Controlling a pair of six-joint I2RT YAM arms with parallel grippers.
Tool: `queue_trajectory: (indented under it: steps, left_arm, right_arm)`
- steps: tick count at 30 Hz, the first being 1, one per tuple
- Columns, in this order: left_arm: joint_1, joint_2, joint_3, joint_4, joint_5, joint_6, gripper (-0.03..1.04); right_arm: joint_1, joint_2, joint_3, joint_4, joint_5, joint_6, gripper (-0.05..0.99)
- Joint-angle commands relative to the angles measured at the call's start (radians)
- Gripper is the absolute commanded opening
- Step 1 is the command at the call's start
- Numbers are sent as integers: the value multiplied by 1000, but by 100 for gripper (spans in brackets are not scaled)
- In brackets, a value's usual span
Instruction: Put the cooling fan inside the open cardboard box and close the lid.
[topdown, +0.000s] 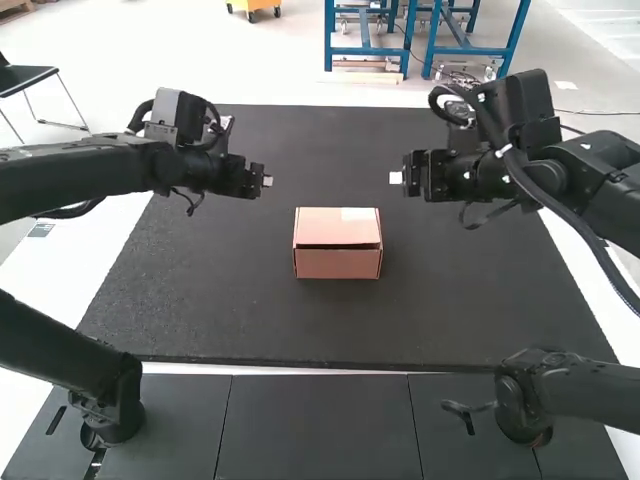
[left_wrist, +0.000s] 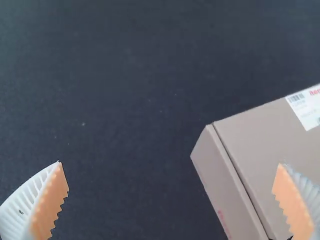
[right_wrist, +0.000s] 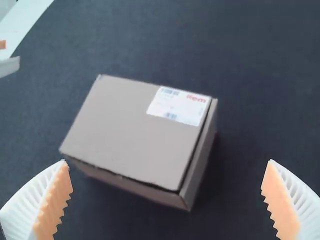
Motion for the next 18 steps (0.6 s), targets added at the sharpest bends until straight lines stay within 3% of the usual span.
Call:
queue_trajectory:
  steps: [1, 7, 12, 14, 18]
  left_arm:
    - [30, -88, -49, 27, 1, 17, 96]
    - [59, -229, -184, 94, -20, 19, 96]
    - [90, -398, -328, 237, -29, 57, 96]
    - [113, -461, -393, 307, 12, 66, 96]
    - [159, -569, -496, 404, 35, 63, 96]
  right_arm:
    - [-54, -30, 11, 19, 25, -21, 90]
    - [-164, -82, -67, 120, 13, -87, 91]
    - [-252, -196, -213, 270, -21, -130, 91]
    - [-278, -229, -267, 320, -27, -137, 91]
    - [-315, -271, -350, 407, -23, -139, 91]
